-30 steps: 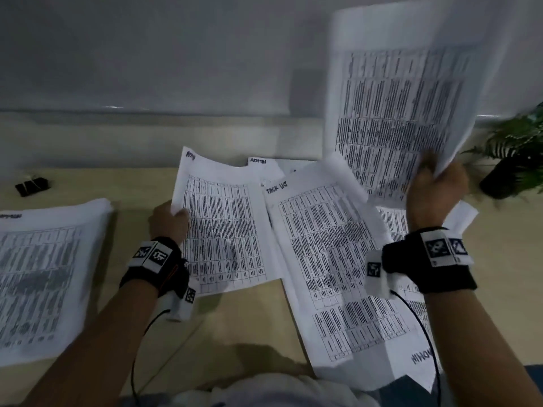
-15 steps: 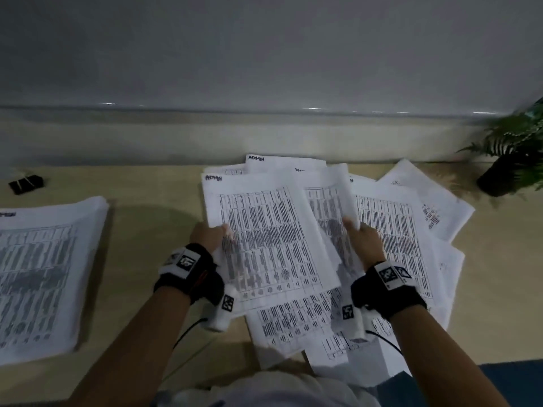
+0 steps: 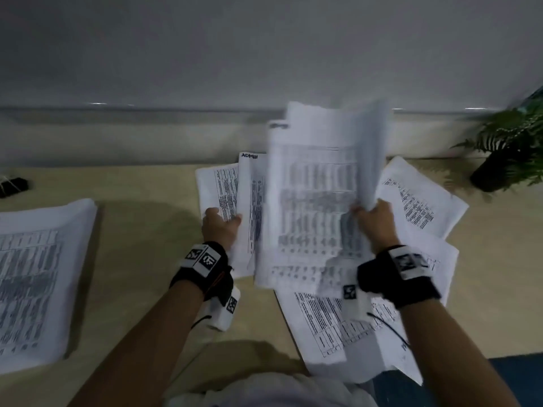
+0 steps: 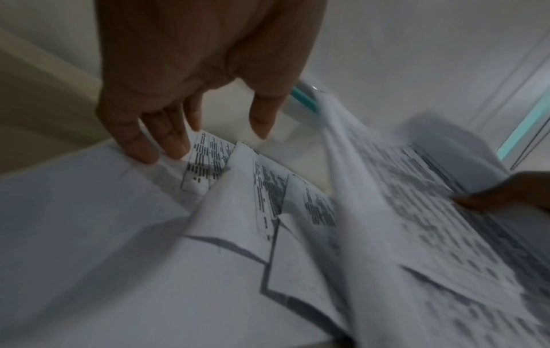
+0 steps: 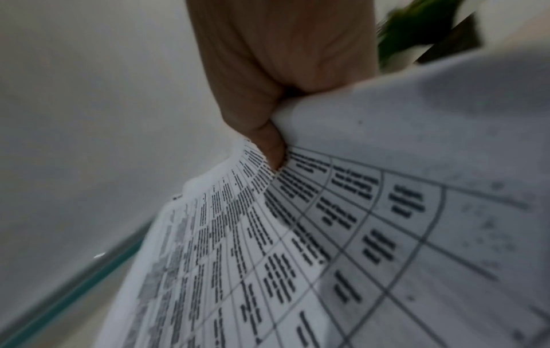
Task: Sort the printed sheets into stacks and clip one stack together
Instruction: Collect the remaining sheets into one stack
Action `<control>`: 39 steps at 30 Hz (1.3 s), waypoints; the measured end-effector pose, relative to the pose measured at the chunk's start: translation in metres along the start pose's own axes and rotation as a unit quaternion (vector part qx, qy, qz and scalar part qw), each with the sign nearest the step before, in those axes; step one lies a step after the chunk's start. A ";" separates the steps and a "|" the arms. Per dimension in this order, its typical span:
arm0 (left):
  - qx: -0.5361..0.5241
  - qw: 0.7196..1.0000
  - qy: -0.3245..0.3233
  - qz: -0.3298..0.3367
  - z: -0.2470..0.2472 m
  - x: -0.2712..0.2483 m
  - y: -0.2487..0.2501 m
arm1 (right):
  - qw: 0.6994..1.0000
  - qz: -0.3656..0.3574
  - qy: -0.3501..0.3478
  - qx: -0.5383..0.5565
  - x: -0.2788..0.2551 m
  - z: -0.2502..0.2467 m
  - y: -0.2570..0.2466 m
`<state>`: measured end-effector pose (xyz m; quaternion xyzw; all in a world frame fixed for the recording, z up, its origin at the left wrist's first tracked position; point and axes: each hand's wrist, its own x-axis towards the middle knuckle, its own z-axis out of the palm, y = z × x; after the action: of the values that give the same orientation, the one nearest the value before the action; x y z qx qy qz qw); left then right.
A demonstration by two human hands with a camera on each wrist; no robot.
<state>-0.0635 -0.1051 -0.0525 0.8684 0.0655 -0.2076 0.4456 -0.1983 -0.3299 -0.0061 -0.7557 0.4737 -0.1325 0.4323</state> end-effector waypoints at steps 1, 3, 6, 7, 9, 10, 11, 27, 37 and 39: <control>0.053 0.999 0.000 -0.003 0.001 0.002 0.002 | 0.999 0.030 0.024 -0.004 0.010 -0.013 0.010; 0.151 0.988 -0.014 -0.016 0.004 0.002 0.008 | 0.992 0.099 0.056 -0.060 0.023 -0.035 0.033; 0.221 0.974 -0.042 -0.036 0.013 0.003 0.018 | 0.971 0.168 0.059 -0.161 0.023 -0.047 0.059; 0.222 0.973 -0.059 -0.038 0.017 0.003 0.021 | 0.972 0.166 0.050 -0.161 0.019 -0.044 0.062; 0.193 0.975 -0.103 -0.030 0.026 0.002 0.027 | 0.982 0.139 0.025 -0.128 0.011 -0.032 0.061; 0.174 0.977 -0.123 -0.027 0.030 0.000 0.030 | 0.986 0.125 0.013 -0.111 0.007 -0.025 0.059; 0.161 0.977 -0.136 -0.025 0.034 -0.003 0.031 | 0.989 0.113 0.000 -0.099 0.003 -0.017 0.056; 0.091 0.993 -0.005 -0.079 -0.032 0.004 -0.018 | 0.903 -0.049 -0.365 -0.221 -0.028 0.016 0.019; 0.047 0.994 0.023 -0.095 -0.065 0.004 -0.027 | 0.993 -0.015 -0.105 0.044 -0.012 0.019 0.002; 0.043 0.994 0.005 -0.097 -0.070 0.001 -0.024 | 0.985 0.026 -0.099 0.139 -0.013 0.033 0.001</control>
<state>-0.0489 -0.0352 -0.0342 0.8774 0.1427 -0.2478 0.3851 -0.1853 -0.3015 -0.0237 -0.6849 0.4253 -0.1102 0.5813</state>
